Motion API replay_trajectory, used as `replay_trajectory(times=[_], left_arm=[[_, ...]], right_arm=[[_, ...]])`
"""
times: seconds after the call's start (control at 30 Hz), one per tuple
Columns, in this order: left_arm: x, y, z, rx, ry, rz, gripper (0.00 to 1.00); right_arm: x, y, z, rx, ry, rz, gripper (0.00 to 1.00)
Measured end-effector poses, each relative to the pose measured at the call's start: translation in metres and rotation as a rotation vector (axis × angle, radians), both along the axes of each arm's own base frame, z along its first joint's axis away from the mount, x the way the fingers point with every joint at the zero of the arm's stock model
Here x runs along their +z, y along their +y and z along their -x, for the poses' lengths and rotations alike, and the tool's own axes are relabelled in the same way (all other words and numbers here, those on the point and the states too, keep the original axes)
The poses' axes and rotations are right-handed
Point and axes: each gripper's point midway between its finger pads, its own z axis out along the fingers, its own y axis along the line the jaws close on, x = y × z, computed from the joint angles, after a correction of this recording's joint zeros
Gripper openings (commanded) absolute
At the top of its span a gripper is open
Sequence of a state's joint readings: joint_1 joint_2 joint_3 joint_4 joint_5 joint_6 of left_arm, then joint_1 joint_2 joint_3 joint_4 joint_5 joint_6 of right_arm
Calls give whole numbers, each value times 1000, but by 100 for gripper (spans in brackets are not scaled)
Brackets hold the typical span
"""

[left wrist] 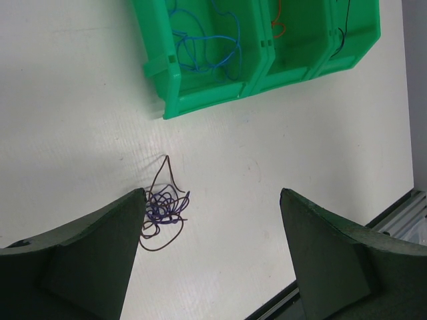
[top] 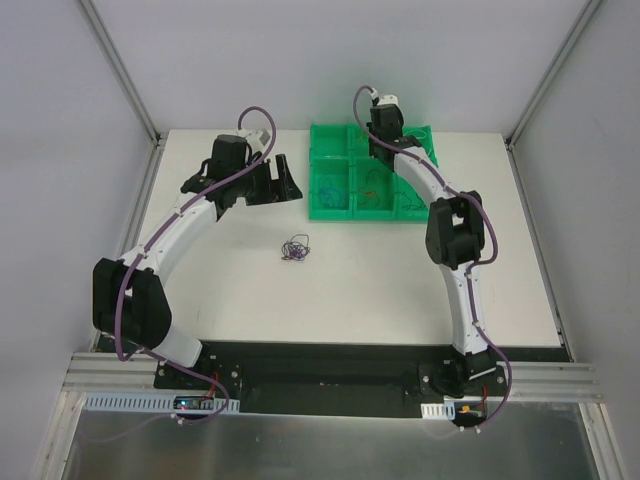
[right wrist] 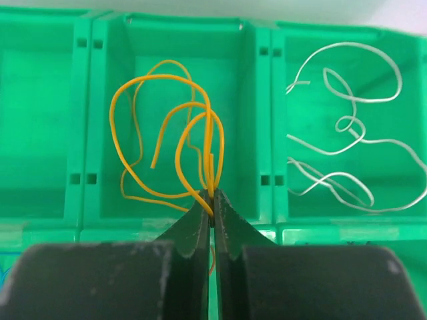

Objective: Untangle the cables

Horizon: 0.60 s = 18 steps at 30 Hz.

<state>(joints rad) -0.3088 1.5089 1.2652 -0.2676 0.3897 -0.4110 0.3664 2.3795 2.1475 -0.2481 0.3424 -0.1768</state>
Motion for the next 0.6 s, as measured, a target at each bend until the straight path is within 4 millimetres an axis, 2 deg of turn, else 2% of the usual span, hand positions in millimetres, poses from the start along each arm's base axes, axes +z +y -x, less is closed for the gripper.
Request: replay_trajectory(times=[0.07, 0.2, 0.3, 0.5, 0.6], left_arm=[[-2, 0, 0, 0, 4, -1, 81], [-4, 0, -1, 0, 9, -2, 80], [-3, 0, -1, 0, 8, -2, 81], [-4, 0, -1, 0, 9, -2, 80], [-3, -1, -1, -1, 9, -1, 81]], right_arm=[[-5, 4, 5, 8, 29, -32, 9], [-11, 5, 9, 3, 64, -72, 35], [-13, 3, 11, -4, 79, -84, 46], [1, -2, 18, -7, 104, -81, 58], [19, -3, 32, -2, 120, -82, 63]])
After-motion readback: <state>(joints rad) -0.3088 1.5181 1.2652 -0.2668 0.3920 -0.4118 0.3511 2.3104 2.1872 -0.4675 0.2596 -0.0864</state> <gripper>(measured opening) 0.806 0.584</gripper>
